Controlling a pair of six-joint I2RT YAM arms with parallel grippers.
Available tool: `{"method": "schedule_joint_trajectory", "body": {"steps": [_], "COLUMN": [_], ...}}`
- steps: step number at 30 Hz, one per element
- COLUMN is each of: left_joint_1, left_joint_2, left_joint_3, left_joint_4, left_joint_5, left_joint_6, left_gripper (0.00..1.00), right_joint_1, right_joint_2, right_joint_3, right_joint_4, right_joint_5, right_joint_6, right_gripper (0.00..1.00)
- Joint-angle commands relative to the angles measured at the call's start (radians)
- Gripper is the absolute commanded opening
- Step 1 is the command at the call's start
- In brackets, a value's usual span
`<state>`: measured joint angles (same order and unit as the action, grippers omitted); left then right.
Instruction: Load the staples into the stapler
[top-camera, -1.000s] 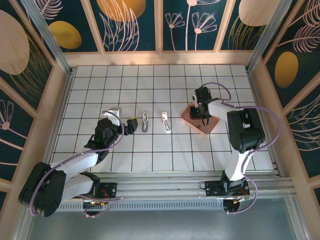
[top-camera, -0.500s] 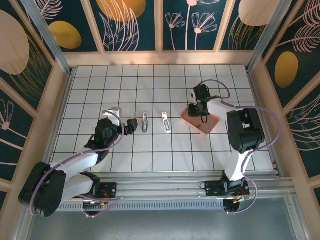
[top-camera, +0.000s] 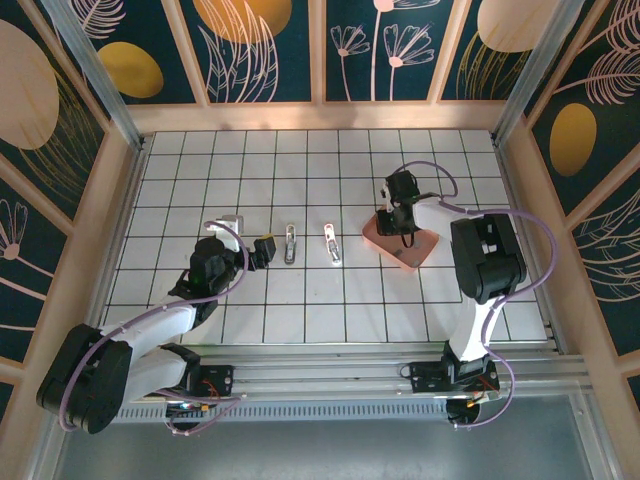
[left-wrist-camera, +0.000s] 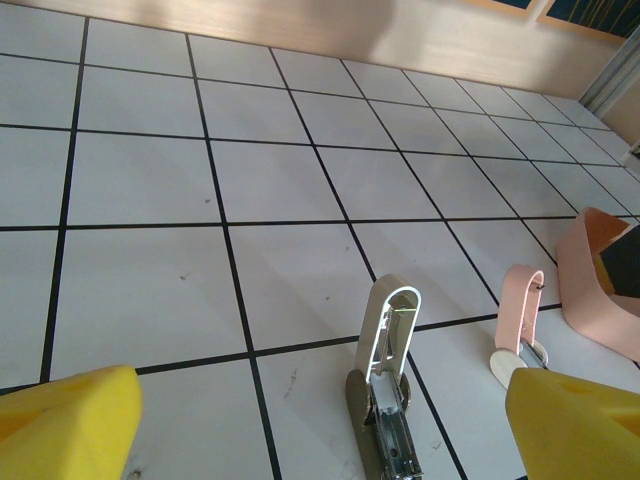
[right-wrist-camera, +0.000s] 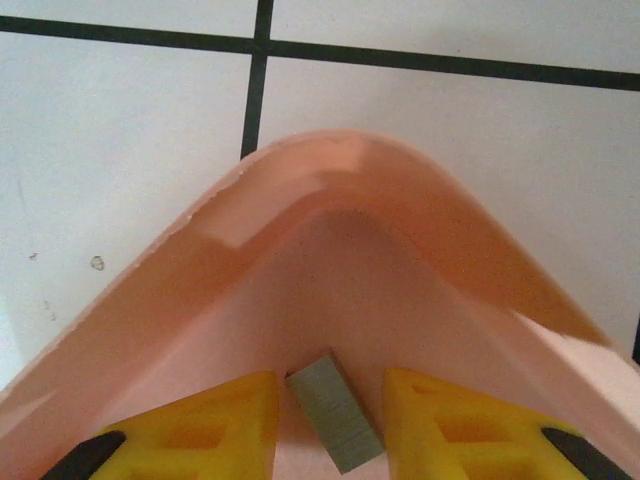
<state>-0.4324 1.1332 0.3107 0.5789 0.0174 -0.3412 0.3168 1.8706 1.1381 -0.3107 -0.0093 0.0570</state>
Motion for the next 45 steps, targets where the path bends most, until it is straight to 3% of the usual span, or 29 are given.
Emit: {"method": "schedule_joint_trajectory", "body": {"steps": [1, 12, 30, 45], "left_joint_1": [-0.004, -0.004, -0.004, -0.004], "left_joint_2": [-0.006, -0.008, -0.024, -0.030], "left_joint_3": [0.018, 0.022, 0.011, 0.004], "left_joint_4": [-0.009, -0.014, -0.013, -0.012], "left_joint_5": [-0.006, -0.009, -0.004, -0.009], "left_joint_6": [0.023, 0.024, 0.020, 0.025], "left_gripper": [0.93, 0.93, 0.93, 0.93], "right_joint_1": [0.005, 0.006, 0.017, -0.004], "right_joint_2": [0.016, -0.004, -0.179, -0.129], "right_joint_3": [-0.004, -0.014, -0.105, -0.094], "right_joint_4": [0.023, 0.028, 0.002, -0.050], "right_joint_5": [0.001, -0.010, 0.020, 0.086], "right_joint_6": [-0.014, -0.007, 0.079, 0.154], "right_gripper": [0.31, 0.17, 0.17, 0.17]}}
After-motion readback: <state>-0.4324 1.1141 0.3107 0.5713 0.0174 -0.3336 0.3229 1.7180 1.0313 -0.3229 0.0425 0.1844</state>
